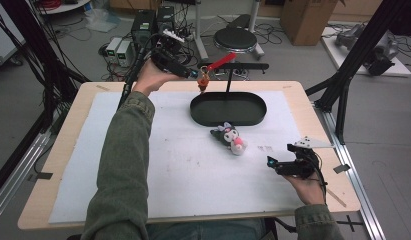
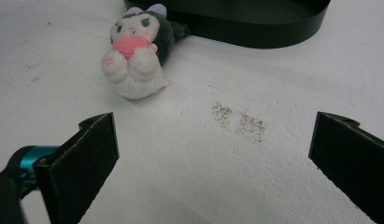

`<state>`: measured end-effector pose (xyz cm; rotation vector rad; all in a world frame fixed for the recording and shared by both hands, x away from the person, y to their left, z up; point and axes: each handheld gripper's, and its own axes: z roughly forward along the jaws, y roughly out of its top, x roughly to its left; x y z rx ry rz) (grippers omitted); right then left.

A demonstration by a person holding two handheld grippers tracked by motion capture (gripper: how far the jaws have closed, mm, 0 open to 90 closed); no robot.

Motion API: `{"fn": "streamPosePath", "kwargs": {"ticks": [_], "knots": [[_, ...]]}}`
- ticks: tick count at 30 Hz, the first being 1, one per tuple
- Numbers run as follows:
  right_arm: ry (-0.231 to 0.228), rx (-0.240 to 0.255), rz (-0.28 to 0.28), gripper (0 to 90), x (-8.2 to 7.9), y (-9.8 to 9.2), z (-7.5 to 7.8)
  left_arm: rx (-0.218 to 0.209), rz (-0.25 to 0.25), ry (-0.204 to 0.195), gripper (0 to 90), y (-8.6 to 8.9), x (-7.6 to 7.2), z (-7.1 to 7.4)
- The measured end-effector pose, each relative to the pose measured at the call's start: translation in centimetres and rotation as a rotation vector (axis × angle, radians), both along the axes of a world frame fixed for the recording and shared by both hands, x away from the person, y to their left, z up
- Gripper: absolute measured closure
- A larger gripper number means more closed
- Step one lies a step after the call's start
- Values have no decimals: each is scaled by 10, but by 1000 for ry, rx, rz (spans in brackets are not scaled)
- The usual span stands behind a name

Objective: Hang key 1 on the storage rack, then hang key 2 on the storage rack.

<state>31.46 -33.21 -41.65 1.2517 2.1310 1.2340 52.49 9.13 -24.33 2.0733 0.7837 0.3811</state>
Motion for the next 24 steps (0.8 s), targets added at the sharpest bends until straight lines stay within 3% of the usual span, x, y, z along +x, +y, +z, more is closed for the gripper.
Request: {"fn": "streamPosePath", "kwargs": {"ticks": [7,15,24], "knots": [[-2,-4,5,5,0,1,0,8,2,14,17,8,-8,-12],[-2,-8,7,5,2,3,0,31,-21,14,17,8,-29,-29],[-5,-12,7,5,2,3,0,51,-45,11,17,3,-41,-35]]}}
